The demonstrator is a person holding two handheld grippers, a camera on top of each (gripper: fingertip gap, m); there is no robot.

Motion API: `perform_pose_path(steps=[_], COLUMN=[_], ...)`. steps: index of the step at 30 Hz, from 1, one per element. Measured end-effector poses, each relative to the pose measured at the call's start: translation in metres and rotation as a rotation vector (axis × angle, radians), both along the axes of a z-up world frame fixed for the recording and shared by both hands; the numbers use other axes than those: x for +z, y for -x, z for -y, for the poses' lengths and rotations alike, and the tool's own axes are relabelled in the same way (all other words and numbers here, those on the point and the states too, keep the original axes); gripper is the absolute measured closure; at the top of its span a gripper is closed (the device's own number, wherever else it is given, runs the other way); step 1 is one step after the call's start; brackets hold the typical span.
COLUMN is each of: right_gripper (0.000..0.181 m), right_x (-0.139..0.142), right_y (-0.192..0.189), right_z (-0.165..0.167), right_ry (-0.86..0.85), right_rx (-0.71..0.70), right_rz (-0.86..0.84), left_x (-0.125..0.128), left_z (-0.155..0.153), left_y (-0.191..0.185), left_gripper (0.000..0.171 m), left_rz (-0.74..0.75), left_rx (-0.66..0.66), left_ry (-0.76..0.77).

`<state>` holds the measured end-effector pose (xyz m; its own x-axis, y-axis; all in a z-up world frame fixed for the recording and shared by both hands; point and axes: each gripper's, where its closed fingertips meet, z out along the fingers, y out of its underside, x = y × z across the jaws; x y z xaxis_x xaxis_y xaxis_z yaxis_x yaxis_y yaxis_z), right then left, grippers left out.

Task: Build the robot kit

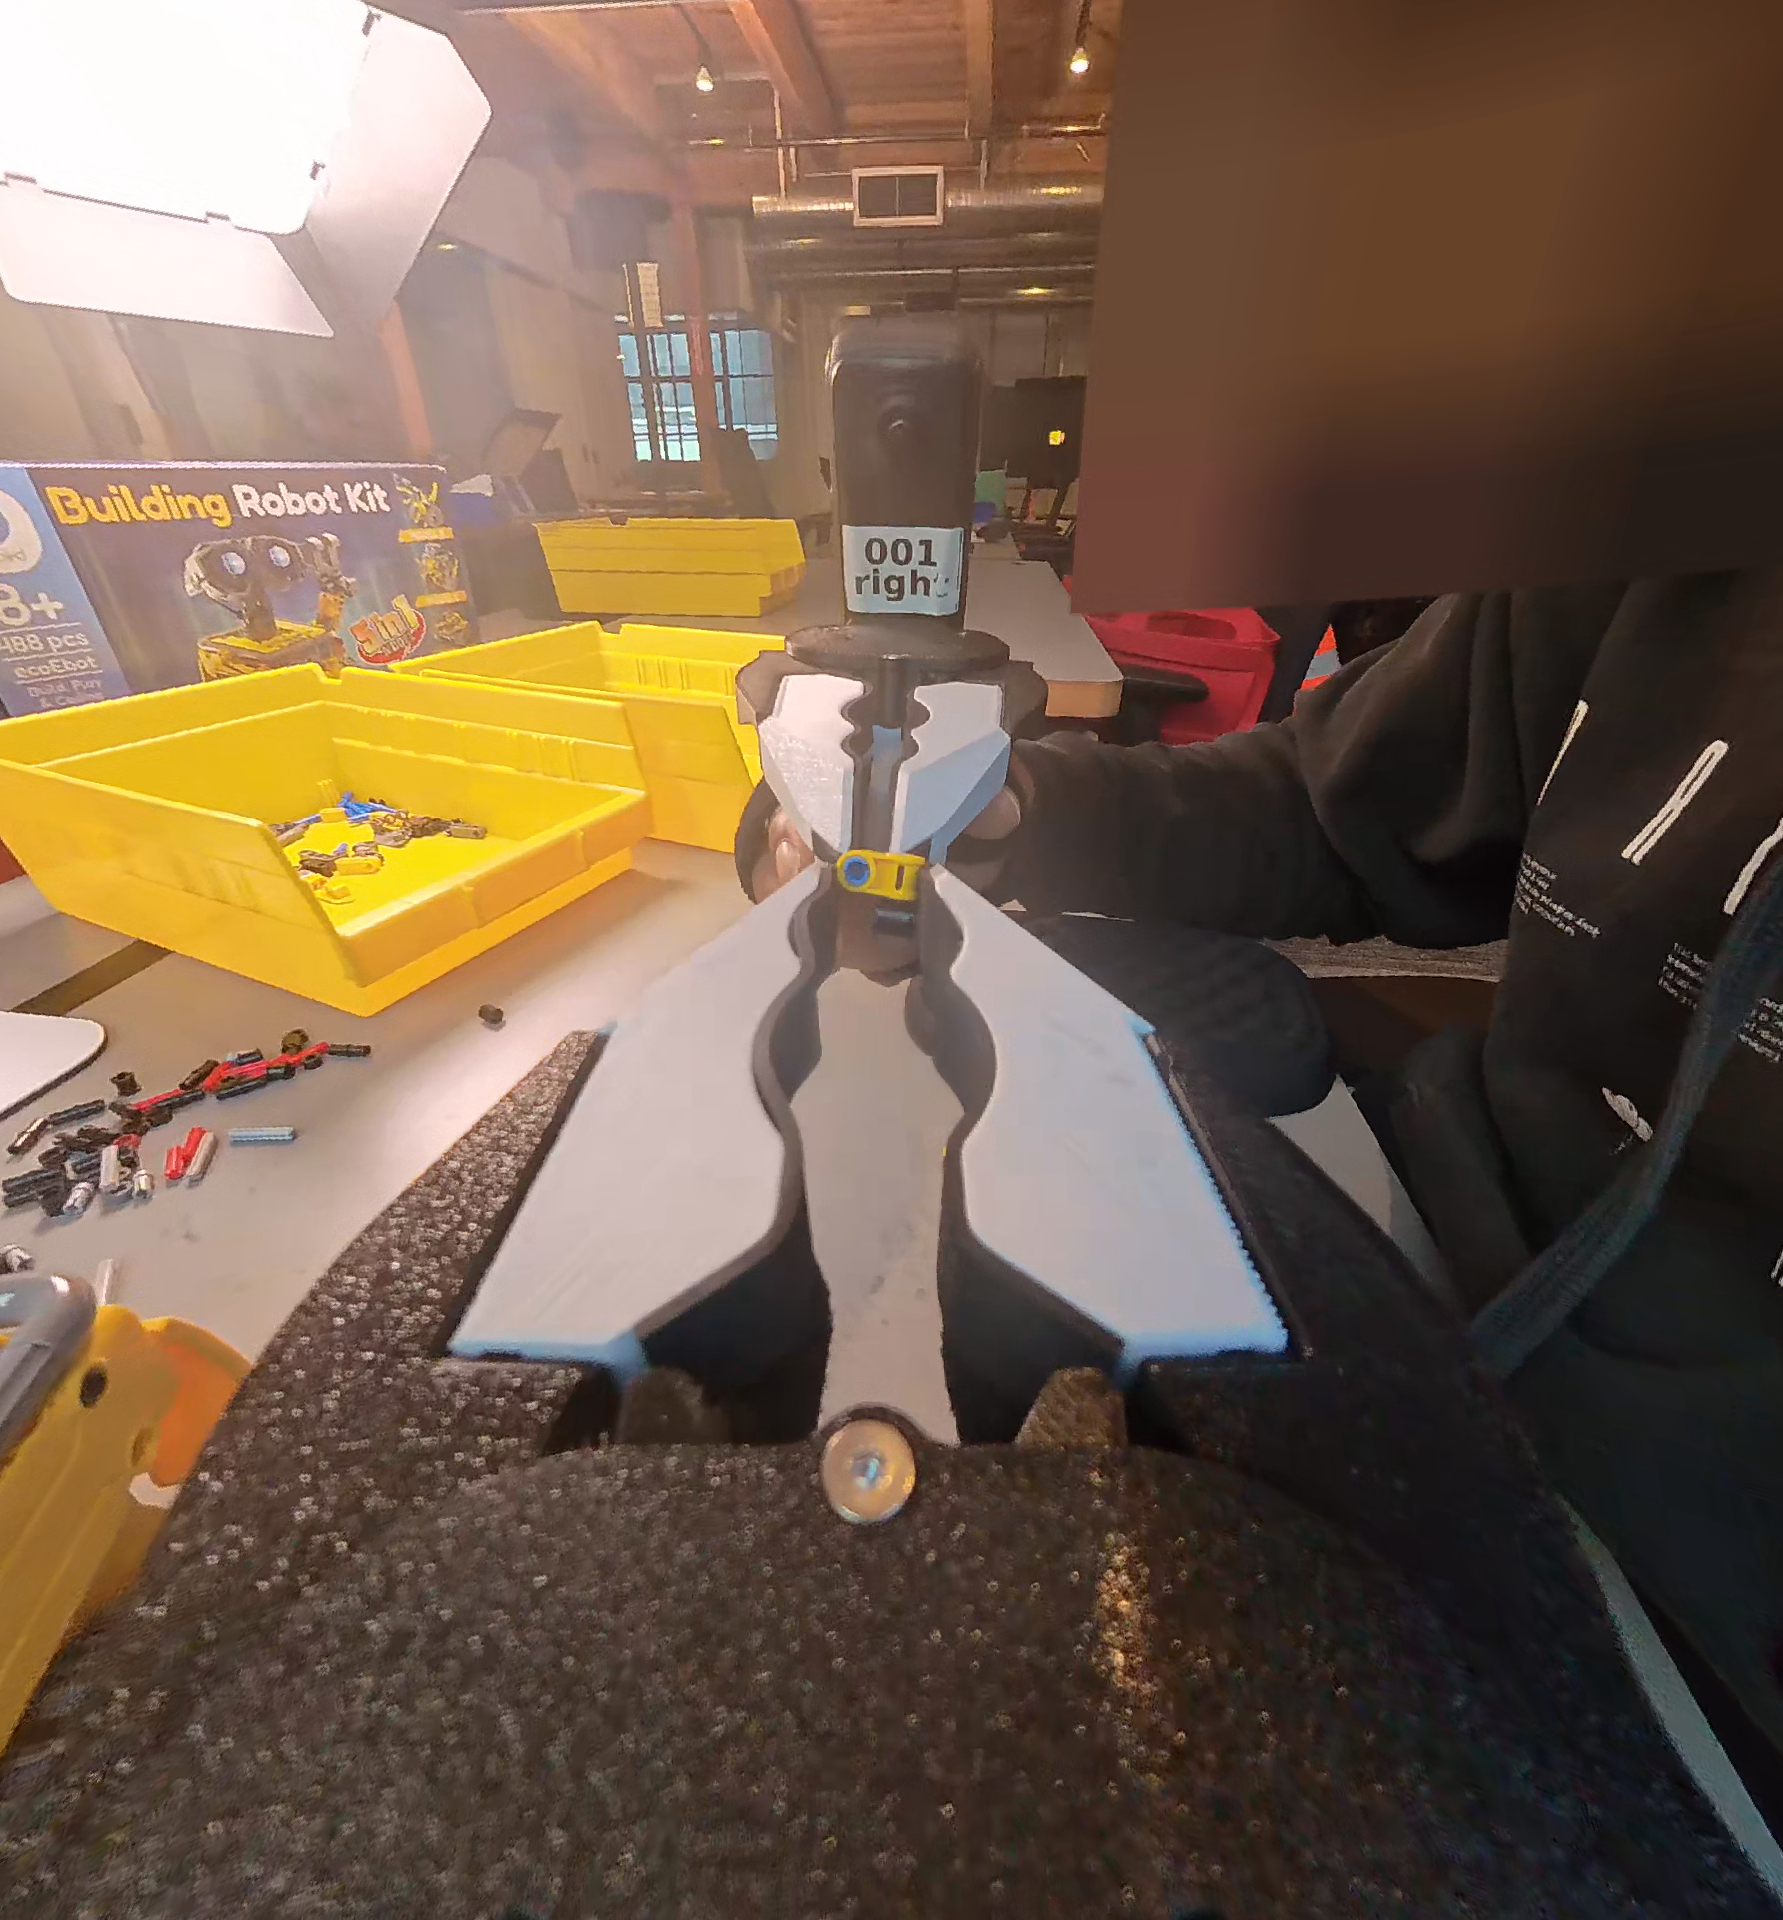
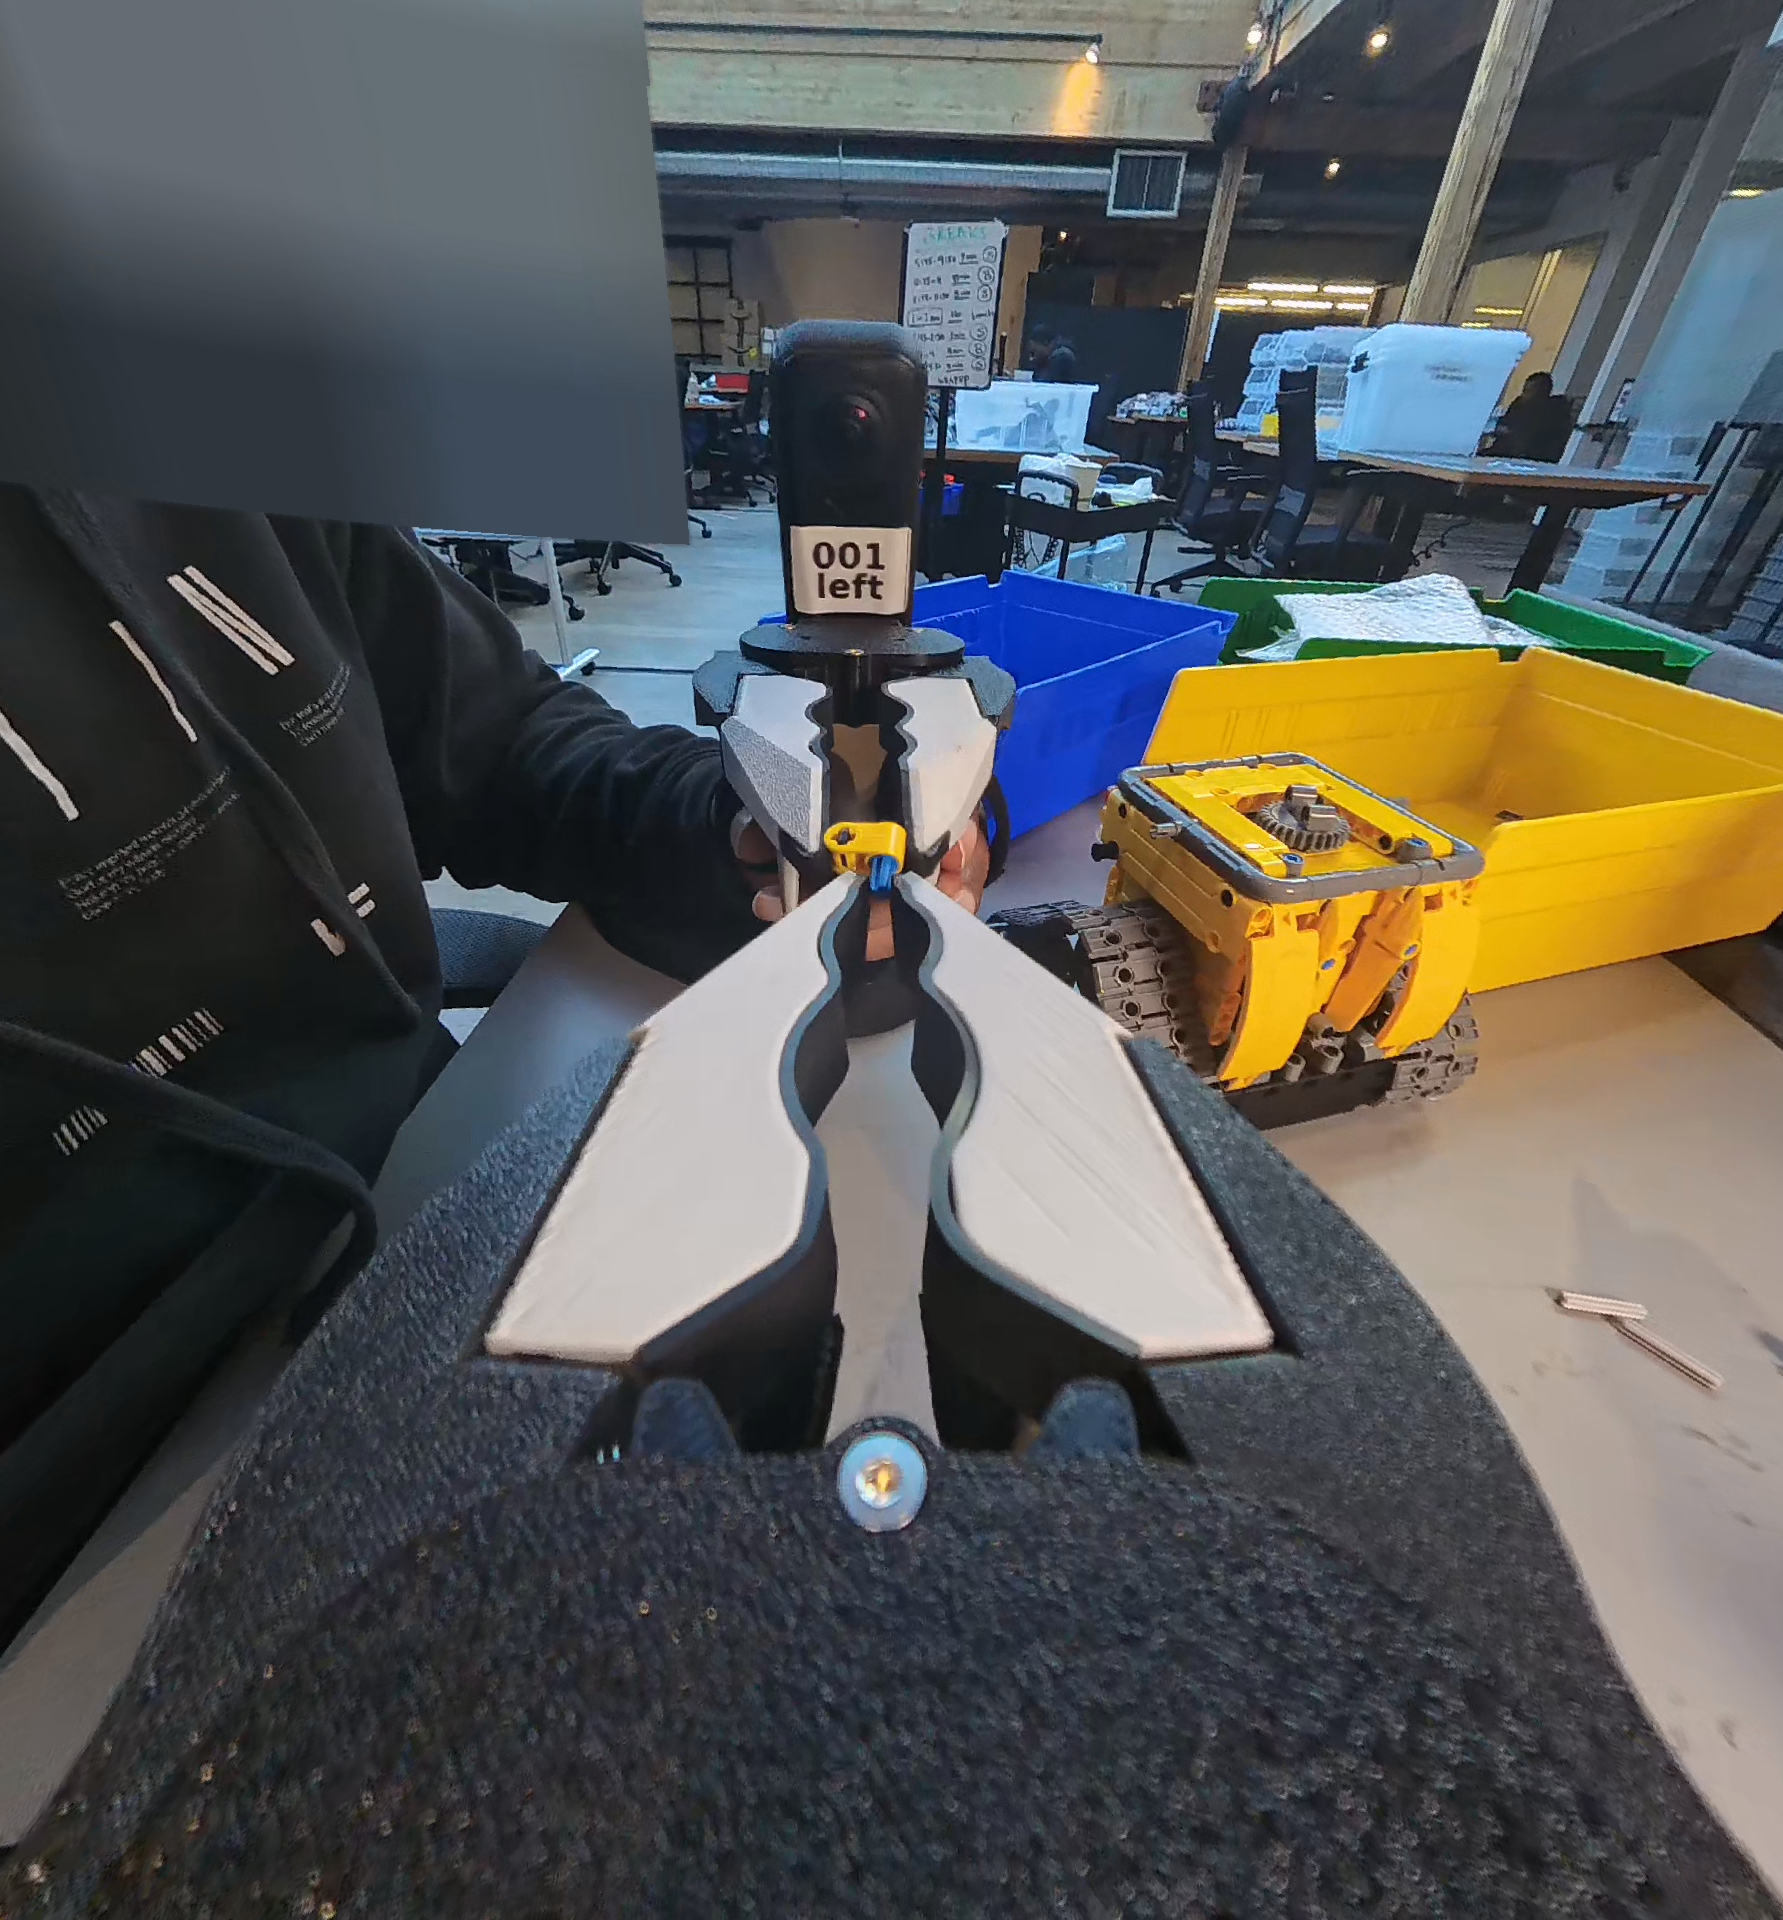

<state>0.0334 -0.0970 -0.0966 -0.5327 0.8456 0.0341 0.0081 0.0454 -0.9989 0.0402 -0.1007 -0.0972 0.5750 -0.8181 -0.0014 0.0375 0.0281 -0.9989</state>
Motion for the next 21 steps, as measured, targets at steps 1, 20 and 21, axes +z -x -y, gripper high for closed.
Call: perform_pose_path(steps=[1, 20, 21], right_gripper=[0.177, 0.178, 0.178], right_x=[0.0, -0.013, -0.013], right_y=[0.0, -0.008, -0.007], right_z=[0.0, 0.001, 0.0], right_ry=[0.002, -0.025, -0.025], right_rx=[0.003, 0.059, 0.056], right_rz=[0.004, 0.077, 0.076], left_x=[0.0, -0.017, -0.016], left_z=[0.0, 0.001, 0.001], left_y=[0.0, -0.008, -0.007], left_gripper=[0.158, 0.155, 0.155], left_rz=[0.003, -0.04, -0.035], left_rx=[-0.005, -0.067, -0.068], left_ry=[0.006, 0.095, 0.097])
